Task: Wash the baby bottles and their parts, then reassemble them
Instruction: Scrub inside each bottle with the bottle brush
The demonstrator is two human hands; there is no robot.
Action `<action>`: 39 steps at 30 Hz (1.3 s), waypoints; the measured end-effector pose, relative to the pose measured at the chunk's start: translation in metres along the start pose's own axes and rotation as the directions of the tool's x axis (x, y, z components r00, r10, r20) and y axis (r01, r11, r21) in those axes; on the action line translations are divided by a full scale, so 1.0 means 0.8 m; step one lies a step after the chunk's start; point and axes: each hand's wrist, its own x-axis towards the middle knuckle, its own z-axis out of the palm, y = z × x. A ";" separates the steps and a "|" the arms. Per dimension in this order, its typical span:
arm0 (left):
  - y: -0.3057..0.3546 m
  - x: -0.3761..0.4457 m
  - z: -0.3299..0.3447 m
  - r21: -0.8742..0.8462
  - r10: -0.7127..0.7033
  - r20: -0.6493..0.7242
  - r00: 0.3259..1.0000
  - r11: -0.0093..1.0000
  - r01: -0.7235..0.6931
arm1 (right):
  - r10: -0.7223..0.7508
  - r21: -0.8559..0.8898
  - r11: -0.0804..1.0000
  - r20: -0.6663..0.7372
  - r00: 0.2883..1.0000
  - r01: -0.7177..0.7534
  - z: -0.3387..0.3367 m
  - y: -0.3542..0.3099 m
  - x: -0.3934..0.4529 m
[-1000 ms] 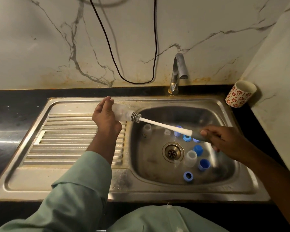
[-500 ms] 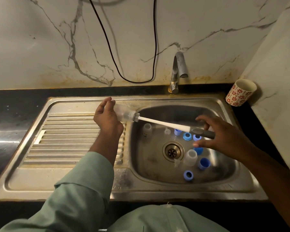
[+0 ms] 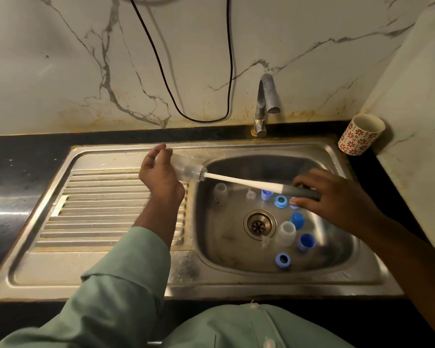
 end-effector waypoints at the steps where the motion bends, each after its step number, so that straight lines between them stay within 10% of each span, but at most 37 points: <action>1: -0.002 -0.002 0.000 0.010 0.008 -0.005 1.000 1.000 -0.008 | -0.008 0.001 1.000 0.011 1.000 0.008 -0.001 -0.006 0.002; 6: 0.001 -0.002 0.002 0.037 0.093 0.044 0.995 0.995 -0.094 | 0.064 -0.029 0.998 0.005 0.998 -0.064 -0.038 -0.008 0.003; 13: -0.001 -0.006 0.004 0.055 0.151 0.046 0.987 0.987 -0.154 | 0.179 0.332 0.887 0.396 0.901 -0.322 -0.052 -0.034 0.016; 21: 0.003 -0.002 0.000 0.160 0.312 0.041 0.949 0.936 -0.314 | -0.136 -0.354 0.931 -0.113 0.984 0.088 -0.037 -0.036 0.015; 24: 0.005 0.001 -0.004 0.187 0.345 0.045 0.938 0.919 -0.347 | 0.033 -0.133 0.990 -0.107 0.994 -0.047 -0.027 -0.042 0.013; 29: 0.007 0.001 -0.007 0.313 0.446 0.152 0.882 0.825 -0.471 | 0.171 0.268 0.931 0.284 0.943 -0.250 -0.026 -0.041 0.019; 35: 0.003 -0.001 -0.004 0.299 0.419 0.046 0.907 0.860 -0.413 | 0.013 -0.229 0.973 0.136 0.991 0.018 -0.027 -0.041 0.018; 39: -0.001 0.002 -0.004 0.318 0.425 0.067 0.903 0.849 -0.423 | 0.146 0.085 0.981 0.268 0.952 -0.174 -0.025 -0.042 0.024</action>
